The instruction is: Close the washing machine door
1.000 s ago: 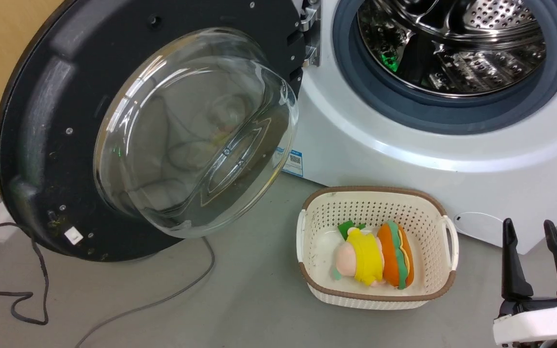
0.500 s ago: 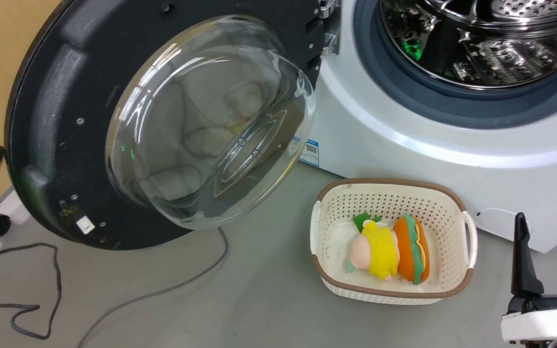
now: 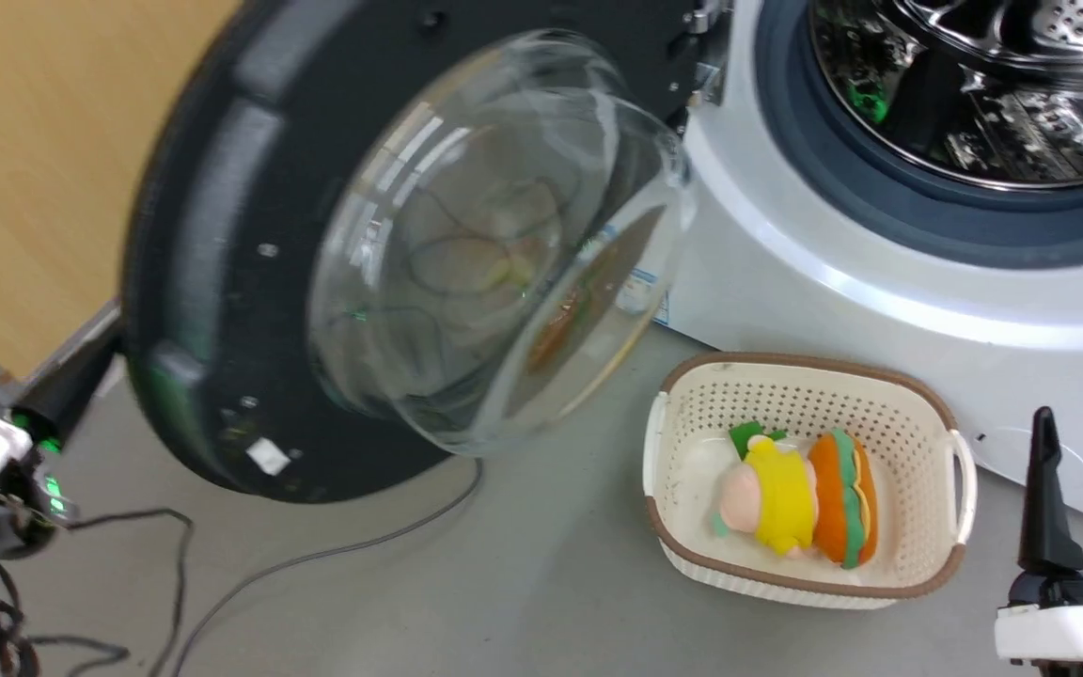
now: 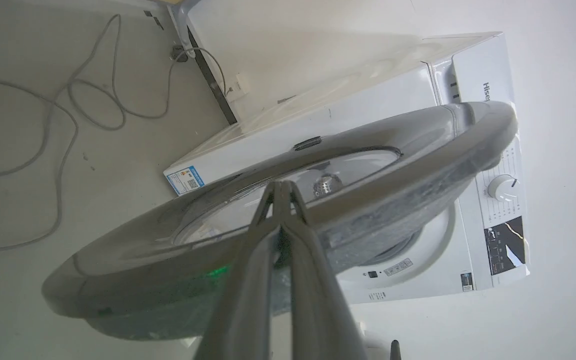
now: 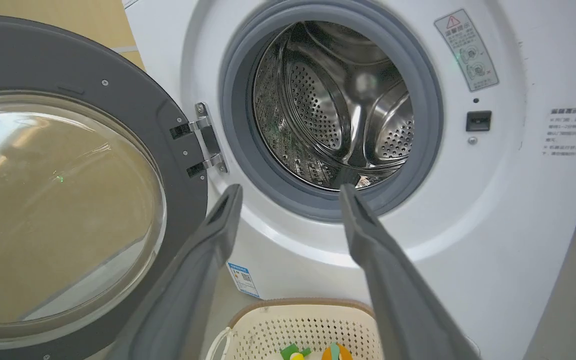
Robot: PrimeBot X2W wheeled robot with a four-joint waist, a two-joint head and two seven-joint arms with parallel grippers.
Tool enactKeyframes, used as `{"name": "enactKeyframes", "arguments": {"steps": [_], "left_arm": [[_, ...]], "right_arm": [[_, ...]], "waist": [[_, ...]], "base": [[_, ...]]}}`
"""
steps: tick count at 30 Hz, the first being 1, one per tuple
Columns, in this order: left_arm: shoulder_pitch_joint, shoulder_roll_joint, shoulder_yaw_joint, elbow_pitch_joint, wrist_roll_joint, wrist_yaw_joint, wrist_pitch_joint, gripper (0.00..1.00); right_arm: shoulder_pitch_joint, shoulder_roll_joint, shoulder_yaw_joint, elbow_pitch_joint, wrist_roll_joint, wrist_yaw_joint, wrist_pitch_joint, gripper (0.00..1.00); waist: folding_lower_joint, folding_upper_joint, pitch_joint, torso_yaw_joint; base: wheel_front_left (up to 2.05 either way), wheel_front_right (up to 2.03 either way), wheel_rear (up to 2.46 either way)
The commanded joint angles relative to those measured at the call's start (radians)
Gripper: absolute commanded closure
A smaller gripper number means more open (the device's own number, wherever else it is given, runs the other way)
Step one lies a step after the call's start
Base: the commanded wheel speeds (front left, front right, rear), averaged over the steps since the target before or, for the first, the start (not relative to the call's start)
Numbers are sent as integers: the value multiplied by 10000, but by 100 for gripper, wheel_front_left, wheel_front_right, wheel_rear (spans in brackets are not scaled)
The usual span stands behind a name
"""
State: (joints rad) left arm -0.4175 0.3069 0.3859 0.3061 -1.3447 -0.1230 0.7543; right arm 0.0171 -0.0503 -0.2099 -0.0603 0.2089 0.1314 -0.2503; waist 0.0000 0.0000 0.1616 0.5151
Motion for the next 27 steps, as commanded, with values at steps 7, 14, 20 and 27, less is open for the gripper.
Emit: {"name": "enactKeyframes", "arguments": {"steps": [7, 14, 20, 27], "left_arm": [[1483, -606, -1000, -1872, -512, -76, 389, 100], [2370, -1069, -2178, -3358, -565, -76, 411, 100], [3052, -1374, -3593, -4762, -647, -76, 346, 100], [3018, -1796, -5378, -5177, -432, -76, -172, 100]], "right_arm": [[216, 1, -108, 13, 225, -7, -114, 0], [230, 1, -12, 66, 290, -7, -114, 0], [259, 1, 32, 60, 316, -7, -114, 0], [183, 1, 99, 58, 319, -7, -114, 0]], "waist": [[0, 0, -272, 273], [0, 0, -460, 281], [0, 0, -535, -20], [0, 0, -469, -587]], "base": [[0, 0, 0], [0, 0, 0], [0, 0, 0], [0, 0, 0]]}}
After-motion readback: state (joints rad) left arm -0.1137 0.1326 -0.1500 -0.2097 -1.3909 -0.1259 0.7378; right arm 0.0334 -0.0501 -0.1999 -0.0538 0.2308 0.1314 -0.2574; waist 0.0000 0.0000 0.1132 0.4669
